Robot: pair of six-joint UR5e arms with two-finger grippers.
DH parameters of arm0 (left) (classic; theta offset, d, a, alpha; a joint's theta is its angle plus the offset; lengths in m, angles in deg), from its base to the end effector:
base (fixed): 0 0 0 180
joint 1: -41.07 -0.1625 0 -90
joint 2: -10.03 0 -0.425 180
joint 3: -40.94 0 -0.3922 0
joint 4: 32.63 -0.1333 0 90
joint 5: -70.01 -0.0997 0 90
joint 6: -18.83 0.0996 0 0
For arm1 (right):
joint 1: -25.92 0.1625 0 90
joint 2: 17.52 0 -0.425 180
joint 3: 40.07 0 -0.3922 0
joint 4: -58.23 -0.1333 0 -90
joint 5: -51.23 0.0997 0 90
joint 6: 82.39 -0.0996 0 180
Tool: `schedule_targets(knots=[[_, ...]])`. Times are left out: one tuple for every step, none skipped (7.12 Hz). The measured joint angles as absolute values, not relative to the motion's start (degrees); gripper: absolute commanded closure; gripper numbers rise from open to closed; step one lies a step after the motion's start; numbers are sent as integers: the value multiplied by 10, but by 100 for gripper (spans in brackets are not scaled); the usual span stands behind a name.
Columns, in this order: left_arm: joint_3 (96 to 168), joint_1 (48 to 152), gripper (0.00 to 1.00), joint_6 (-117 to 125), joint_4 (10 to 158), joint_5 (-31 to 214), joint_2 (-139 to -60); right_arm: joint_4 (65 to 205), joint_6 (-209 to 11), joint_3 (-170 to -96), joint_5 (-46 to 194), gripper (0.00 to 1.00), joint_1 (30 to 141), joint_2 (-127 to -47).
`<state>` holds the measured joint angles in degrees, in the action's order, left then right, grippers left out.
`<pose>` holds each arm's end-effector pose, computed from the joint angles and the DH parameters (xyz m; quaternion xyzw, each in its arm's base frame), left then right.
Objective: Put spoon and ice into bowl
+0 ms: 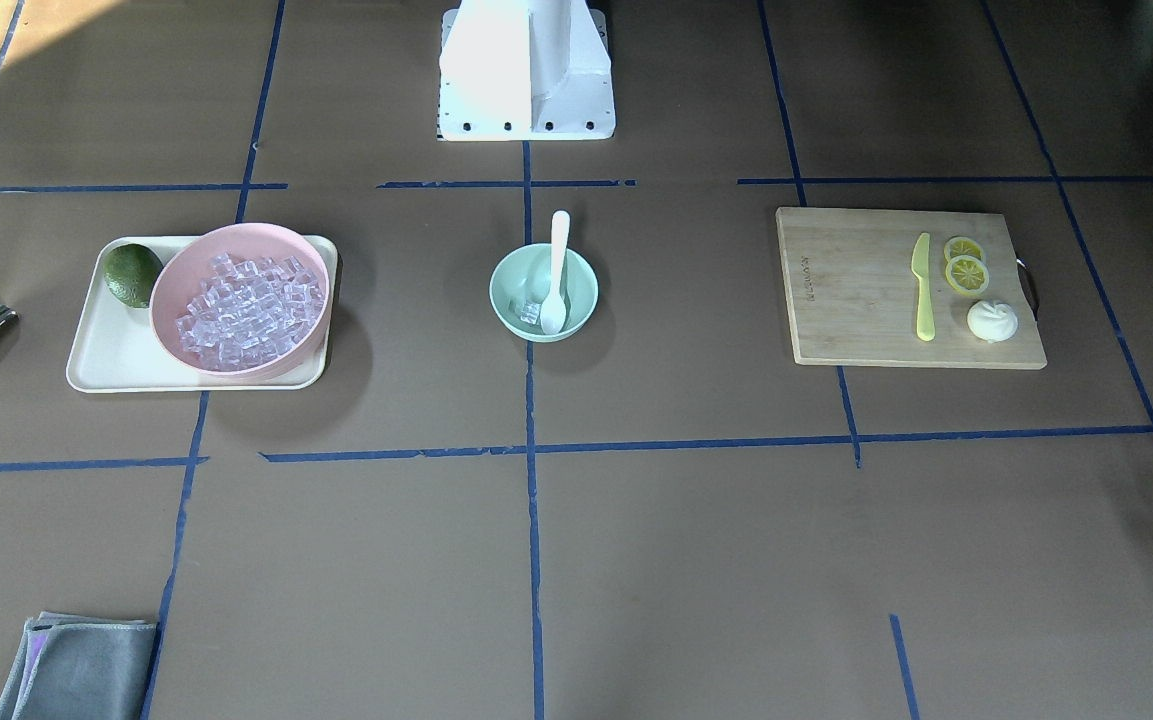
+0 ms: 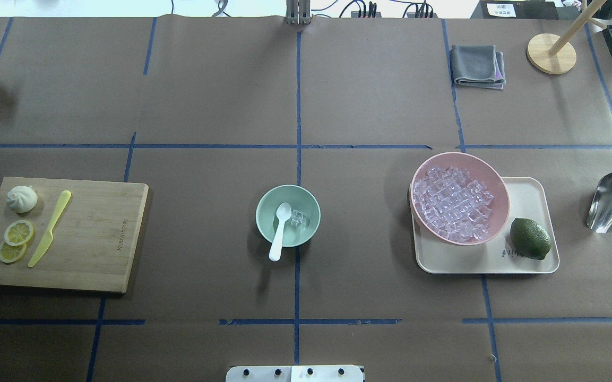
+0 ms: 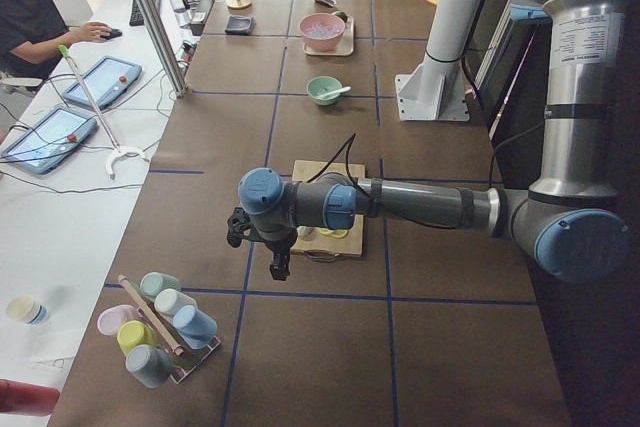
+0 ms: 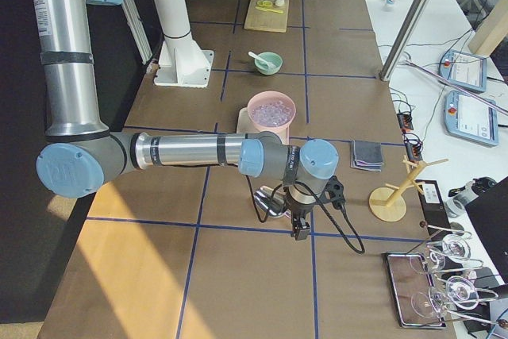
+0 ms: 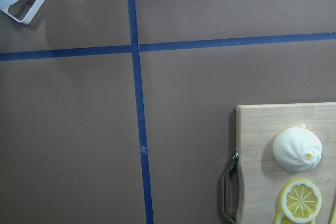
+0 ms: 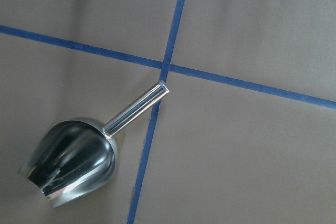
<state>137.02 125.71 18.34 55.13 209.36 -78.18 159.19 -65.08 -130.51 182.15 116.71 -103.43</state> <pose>-0.0127 -0.4831 0.6192 -0.0051 0.4177 0.0461 0.9074 0.0751 -0.5109 0.6414 0.0030 -0.3529 -0.1150 0.9286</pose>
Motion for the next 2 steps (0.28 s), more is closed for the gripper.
schedule_targets(knots=[[1373,1258,0,185,552,2087,-782,1591,-651,-1305,1822,1,1167,-1035],[1376,1258,0,185,552,2065,-782,1591,-651,-1305,1821,1,1167,-1036]])
